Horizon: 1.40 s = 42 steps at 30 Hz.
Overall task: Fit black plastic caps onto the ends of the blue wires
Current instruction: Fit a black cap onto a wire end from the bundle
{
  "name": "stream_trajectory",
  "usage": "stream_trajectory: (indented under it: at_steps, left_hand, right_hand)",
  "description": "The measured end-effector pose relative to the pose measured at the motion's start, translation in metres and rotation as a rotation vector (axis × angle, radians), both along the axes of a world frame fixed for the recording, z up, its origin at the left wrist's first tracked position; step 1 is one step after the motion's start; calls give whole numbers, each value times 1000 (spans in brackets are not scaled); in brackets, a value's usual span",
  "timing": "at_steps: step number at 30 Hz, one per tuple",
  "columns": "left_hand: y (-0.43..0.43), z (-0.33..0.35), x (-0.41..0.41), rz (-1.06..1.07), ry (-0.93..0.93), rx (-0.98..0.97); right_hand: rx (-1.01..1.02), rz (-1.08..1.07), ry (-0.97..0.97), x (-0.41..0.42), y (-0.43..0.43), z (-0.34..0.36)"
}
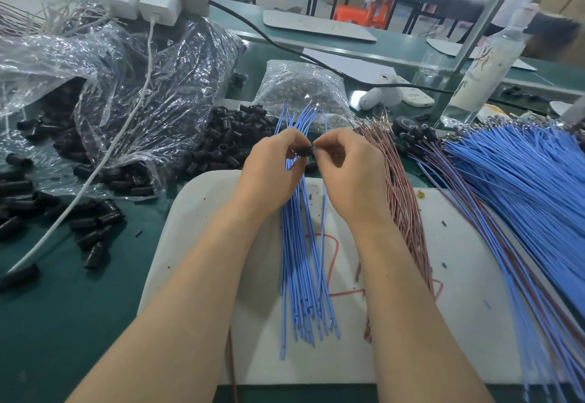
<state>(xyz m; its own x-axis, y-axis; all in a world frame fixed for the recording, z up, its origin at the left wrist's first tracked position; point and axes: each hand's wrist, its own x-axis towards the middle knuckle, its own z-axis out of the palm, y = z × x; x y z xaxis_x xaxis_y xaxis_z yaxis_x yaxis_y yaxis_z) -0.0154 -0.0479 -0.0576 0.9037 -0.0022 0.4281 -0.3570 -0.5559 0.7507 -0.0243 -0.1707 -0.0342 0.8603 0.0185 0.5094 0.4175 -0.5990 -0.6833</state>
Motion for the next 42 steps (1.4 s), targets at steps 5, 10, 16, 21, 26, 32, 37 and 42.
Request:
stream_trajectory:
  at_steps: [5, 10, 16, 21, 26, 32, 37, 42]
  left_hand:
    - [1, 1, 0, 41, -78, 121]
    - [-1, 7, -4, 37, -78, 137]
    - [2, 8, -5, 54, 54, 185]
    - [1, 10, -7, -17, 53, 102]
    - [2, 10, -6, -24, 29, 70]
    - [0, 11, -6, -65, 33, -1]
    - [0, 10, -6, -38, 28, 47]
    - [-1, 9, -5, -6, 44, 98]
  right_hand:
    - [9, -5, 34, 3, -5, 0]
    - [145, -16, 134, 7, -13, 1]
    - [77, -2, 200, 9, -17, -1]
    - [198, 36, 247, 10, -19, 0]
    - [348, 88, 284, 10, -17, -2]
    - [759, 131, 430, 12, -15, -5]
    - [717, 106, 428, 12, -9, -10]
    - [717, 105, 449, 11, -4, -13]
